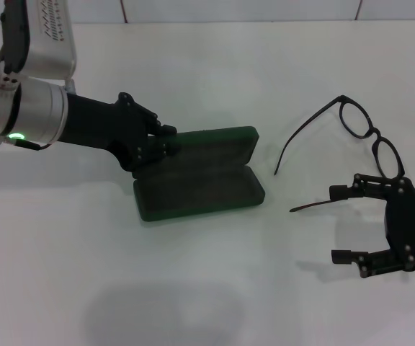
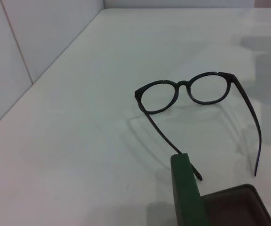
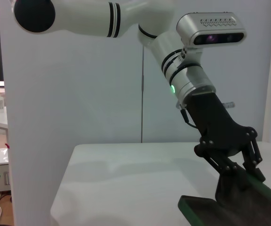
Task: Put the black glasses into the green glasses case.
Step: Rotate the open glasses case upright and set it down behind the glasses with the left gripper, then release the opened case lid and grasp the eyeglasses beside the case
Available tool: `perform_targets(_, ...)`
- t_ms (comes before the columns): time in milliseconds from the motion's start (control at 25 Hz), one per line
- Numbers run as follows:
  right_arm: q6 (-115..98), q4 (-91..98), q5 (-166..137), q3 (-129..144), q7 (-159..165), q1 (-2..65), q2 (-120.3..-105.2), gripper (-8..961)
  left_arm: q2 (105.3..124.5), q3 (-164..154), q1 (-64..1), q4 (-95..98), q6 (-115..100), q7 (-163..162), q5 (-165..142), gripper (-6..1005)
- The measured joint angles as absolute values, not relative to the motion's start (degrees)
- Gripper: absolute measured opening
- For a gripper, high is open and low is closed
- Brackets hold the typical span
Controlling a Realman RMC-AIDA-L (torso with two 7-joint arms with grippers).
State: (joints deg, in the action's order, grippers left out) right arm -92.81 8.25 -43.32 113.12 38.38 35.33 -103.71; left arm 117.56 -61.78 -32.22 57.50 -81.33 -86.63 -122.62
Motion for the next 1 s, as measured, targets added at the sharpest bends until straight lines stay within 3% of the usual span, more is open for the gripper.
perform_targets(520,-92.8,8.2,-43.3,113.1,38.4,35.2,-103.80,883,119.10,-61.8,-30.6,57.9,-79.2,-85.5,-123.1,204)
perform_targets(960,-92.8,8.1,-43.3,113.1,38.3,35.2,-103.80,884,119.55,-61.9,-29.3,58.1,-77.7,-83.6,-123.1,262)
perform_targets(1000,-92.8,8.1,-43.3,113.1,38.3,35.2,-103.80,884,119.53,-61.8,-29.3,58.1,-77.5,-83.6,-123.1,323)
